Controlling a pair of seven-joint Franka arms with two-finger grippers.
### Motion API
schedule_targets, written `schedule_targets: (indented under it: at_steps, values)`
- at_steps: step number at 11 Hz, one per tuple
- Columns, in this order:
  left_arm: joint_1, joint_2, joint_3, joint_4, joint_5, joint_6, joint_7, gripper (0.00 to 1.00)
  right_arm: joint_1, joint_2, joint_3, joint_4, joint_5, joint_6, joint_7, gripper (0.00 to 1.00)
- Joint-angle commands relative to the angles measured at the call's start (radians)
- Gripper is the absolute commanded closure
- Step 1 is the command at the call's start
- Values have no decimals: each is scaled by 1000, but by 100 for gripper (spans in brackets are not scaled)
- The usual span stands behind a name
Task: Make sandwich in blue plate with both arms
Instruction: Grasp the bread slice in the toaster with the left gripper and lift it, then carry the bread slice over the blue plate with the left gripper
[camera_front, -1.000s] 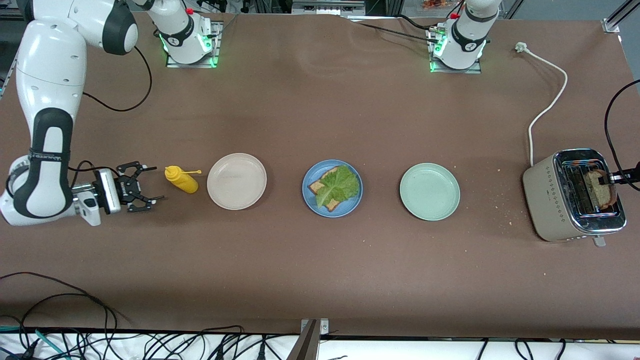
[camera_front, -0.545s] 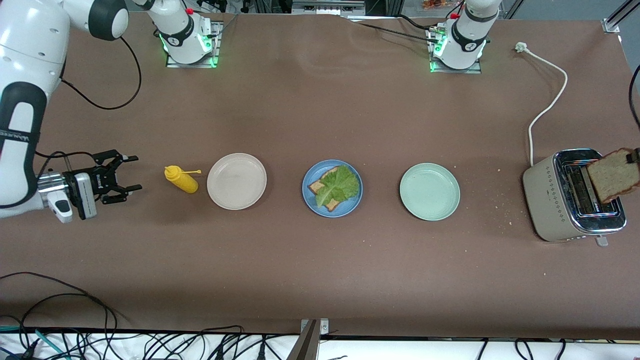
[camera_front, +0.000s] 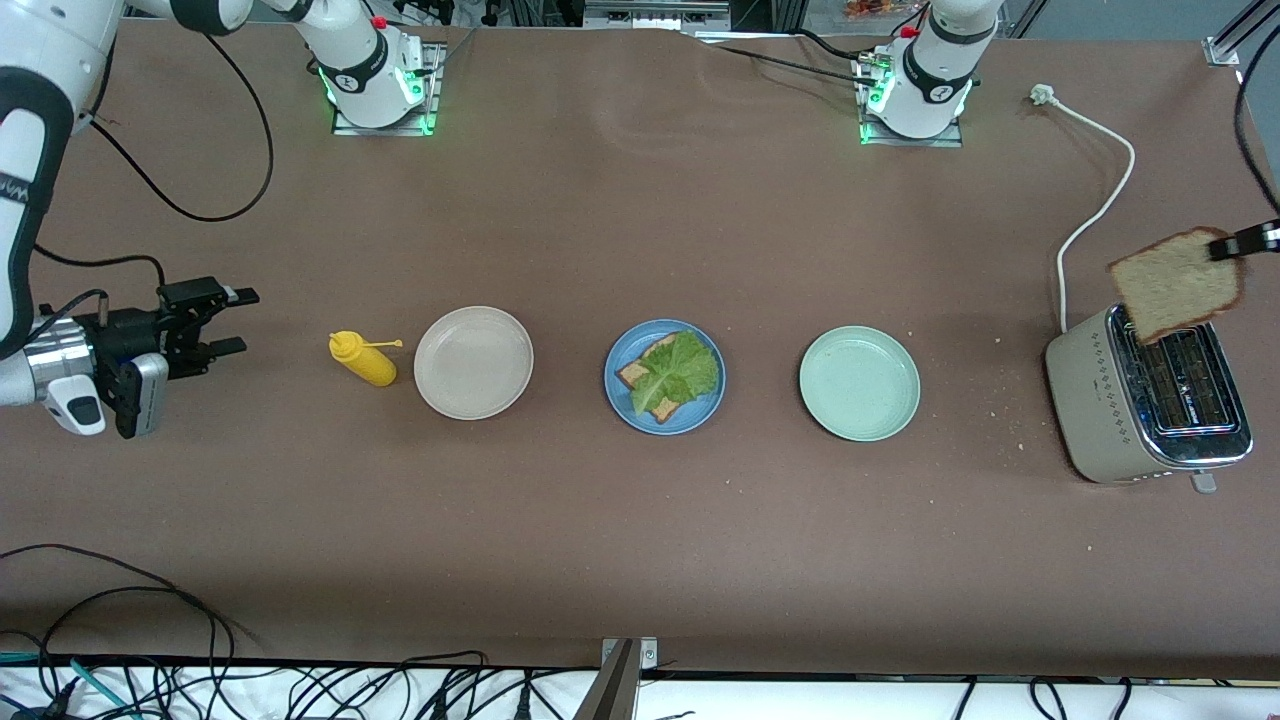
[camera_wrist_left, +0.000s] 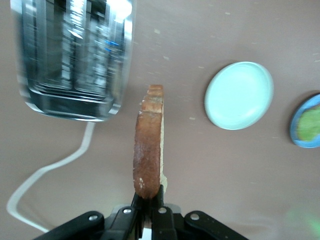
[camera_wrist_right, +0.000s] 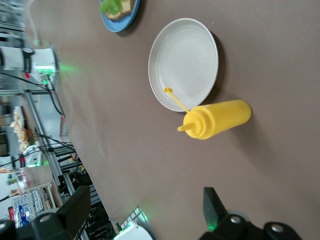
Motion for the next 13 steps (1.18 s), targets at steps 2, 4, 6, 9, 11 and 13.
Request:
schedule_targets:
  at_steps: [2, 4, 6, 9, 11, 13]
  values:
    - [-1, -14, -212, -109, -185, 69, -405, 100, 64, -224, 142, -69, -394, 139, 393, 0]
    - [-1, -11, -345, -202, -250, 214, -555, 100, 15, -349, 284, -195, -539, 237, 591, 0]
    - [-9, 0, -448, -284, -375, 395, -633, 100, -66, -481, 419, -356, -601, 378, 784, 0]
    - [-134, 70, -464, -312, -476, 587, -706, 100, -149, -652, 575, -519, -708, 550, 960, 0]
    - [-260, 116, -463, -359, -488, 803, -771, 100, -168, -729, 573, -594, -698, 578, 964, 0]
    - [-366, 170, -461, -408, -488, 1015, -801, 100, -169, -702, 549, -581, -693, 570, 958, 0]
